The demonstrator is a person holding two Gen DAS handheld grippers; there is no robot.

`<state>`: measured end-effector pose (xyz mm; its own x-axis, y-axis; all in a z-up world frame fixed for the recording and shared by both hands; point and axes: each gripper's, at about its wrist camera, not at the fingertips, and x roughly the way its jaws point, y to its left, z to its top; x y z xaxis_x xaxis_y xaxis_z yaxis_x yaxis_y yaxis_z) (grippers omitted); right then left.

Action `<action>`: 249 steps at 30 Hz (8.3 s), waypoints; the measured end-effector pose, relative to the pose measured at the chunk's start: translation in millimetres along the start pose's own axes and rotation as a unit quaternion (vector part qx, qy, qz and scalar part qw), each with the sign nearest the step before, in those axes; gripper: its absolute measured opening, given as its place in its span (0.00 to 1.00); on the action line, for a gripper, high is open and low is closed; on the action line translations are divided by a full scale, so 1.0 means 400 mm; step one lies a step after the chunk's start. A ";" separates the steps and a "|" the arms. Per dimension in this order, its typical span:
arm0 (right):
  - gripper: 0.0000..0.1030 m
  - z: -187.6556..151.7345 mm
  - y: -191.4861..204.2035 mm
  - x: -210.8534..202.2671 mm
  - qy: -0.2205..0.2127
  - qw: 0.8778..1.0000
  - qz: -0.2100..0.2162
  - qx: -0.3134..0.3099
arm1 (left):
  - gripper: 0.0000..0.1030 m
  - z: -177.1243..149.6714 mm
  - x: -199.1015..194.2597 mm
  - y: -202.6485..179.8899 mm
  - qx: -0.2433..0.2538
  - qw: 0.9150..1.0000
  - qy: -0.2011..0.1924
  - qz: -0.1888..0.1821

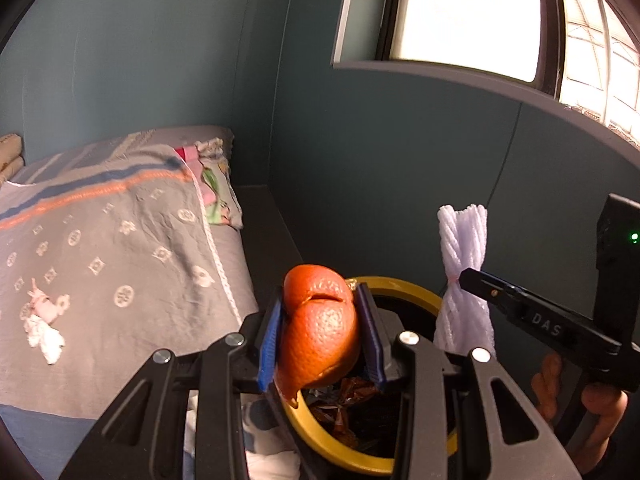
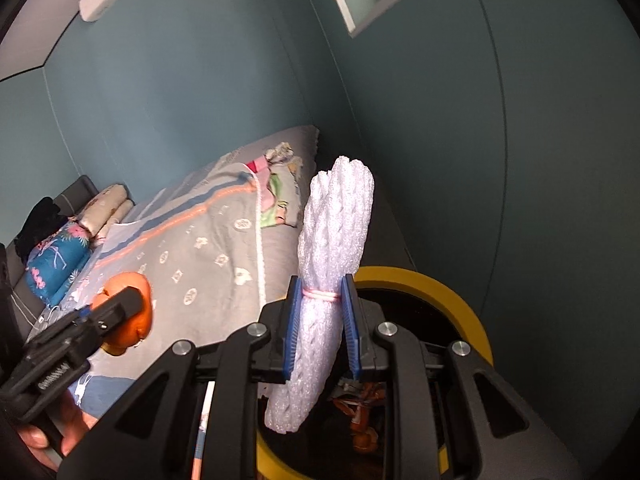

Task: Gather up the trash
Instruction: 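Carry the tangerine and lavender net in both tools over the bin, then open the left tool to drop the tangerine while the right tool drops the net, then move both open tools back over the tissues on the bed, then grasp the white tissue with the left tool while the right tool grasps the pink cloth, then carry the white tissue and pink cloth in both tools over the bin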

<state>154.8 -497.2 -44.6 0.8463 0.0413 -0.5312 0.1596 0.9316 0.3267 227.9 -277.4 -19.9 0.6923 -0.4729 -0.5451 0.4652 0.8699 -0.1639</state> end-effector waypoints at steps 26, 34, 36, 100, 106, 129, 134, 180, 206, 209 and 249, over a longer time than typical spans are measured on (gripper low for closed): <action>0.35 -0.027 -0.044 0.088 0.042 0.999 -0.017 0.027 | 0.53 -0.057 0.156 -0.006 -0.018 0.997 0.069 -0.017; 0.43 -0.033 -0.069 0.059 0.033 0.998 -0.030 0.045 | 0.72 -0.053 0.117 0.012 -0.030 0.998 0.053 -0.001; 0.44 -0.034 -0.067 0.056 0.033 0.998 -0.029 0.047 | 0.72 -0.051 0.109 0.019 -0.033 0.998 0.050 -0.001; 0.65 -0.120 1.205 0.987 0.390 0.860 0.206 -0.256 | 0.90 -0.265 0.082 1.088 -0.398 0.880 0.040 0.258; 0.65 -0.183 1.296 1.086 0.446 0.833 0.188 -0.268 | 0.90 -0.282 0.088 1.123 -0.426 0.870 0.032 0.246; 0.20 -0.306 1.427 1.201 0.487 0.811 0.100 -0.308 | 0.14 -0.279 0.130 1.133 -0.401 0.890 0.033 0.215; 0.18 -0.275 1.406 1.191 0.469 0.828 0.110 -0.286 | 0.06 -0.276 0.123 1.137 -0.406 0.891 0.031 0.202; 0.18 -0.030 0.791 0.688 0.284 0.920 0.268 -0.029 | 0.05 -0.017 -0.331 0.583 -0.193 0.965 -0.115 0.133; 0.18 0.000 0.425 0.198 0.144 0.948 0.281 0.037 | 0.05 -0.004 -0.473 0.241 -0.097 0.982 -0.125 0.103; 0.18 0.000 0.365 0.134 0.104 0.959 0.261 0.045 | 0.05 0.003 -0.474 0.192 -0.076 0.982 -0.136 0.103; 0.24 -0.028 -0.084 0.061 0.065 0.987 0.071 0.127 | 0.06 0.023 -0.005 -0.117 0.025 0.997 -0.028 0.068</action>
<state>164.4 -523.3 -77.4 0.7997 0.2256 -0.5564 0.1808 0.7932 0.5815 209.6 -318.6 -3.7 0.7798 -0.3597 -0.5124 0.3909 0.9191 -0.0503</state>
